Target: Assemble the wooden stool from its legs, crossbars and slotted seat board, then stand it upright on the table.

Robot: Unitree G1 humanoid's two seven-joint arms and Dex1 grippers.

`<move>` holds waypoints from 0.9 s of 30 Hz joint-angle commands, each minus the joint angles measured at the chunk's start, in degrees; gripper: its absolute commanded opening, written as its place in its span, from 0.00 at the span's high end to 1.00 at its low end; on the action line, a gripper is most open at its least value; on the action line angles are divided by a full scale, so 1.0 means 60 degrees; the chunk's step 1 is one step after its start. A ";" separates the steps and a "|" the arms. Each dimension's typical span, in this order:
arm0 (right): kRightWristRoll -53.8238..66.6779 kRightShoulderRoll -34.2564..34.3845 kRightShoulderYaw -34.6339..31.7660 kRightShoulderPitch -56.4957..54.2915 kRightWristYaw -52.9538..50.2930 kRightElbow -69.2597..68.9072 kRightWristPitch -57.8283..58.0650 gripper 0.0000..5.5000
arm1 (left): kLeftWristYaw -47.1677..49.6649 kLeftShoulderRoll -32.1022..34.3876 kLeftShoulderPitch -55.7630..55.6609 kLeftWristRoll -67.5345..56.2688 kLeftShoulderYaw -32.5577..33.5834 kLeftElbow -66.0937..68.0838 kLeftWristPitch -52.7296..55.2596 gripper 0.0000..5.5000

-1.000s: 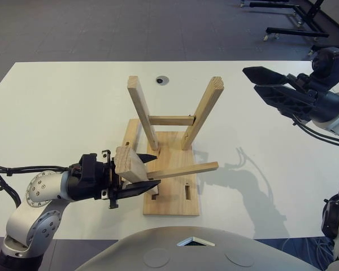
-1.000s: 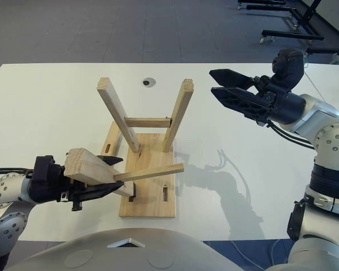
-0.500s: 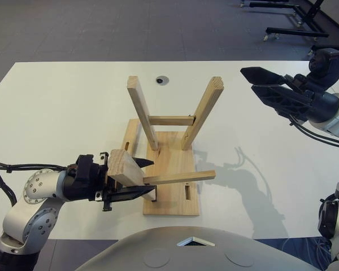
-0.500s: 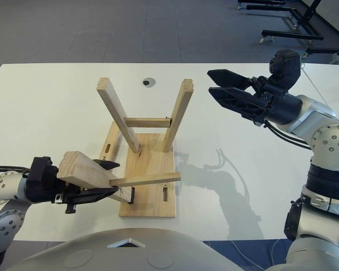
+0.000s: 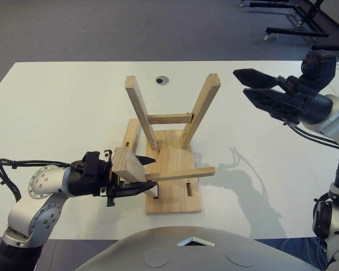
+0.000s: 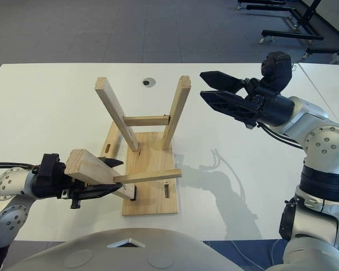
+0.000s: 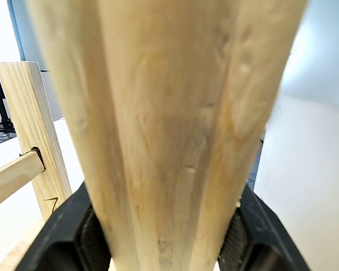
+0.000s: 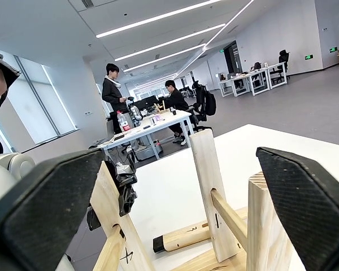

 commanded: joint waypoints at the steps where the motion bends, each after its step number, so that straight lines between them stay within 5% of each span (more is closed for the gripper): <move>1: 0.0123 0.0138 0.0068 0.0085 -0.0137 -0.0257 0.0117 0.10 | -0.0105 0.0367 -0.0160 0.0599 -0.0115 0.0313 0.0153 0.63; 17: -0.0029 0.0251 0.0035 0.0106 -0.0196 -0.0338 0.0039 0.10 | 0.0666 0.1570 -0.0005 0.1240 -0.1020 -0.0026 0.1252 0.63; 27: -0.0104 0.0426 0.0029 0.0264 -0.0307 -0.0466 -0.0100 0.10 | 0.0754 0.1410 0.0005 0.1792 -0.0796 -0.0191 0.0597 0.33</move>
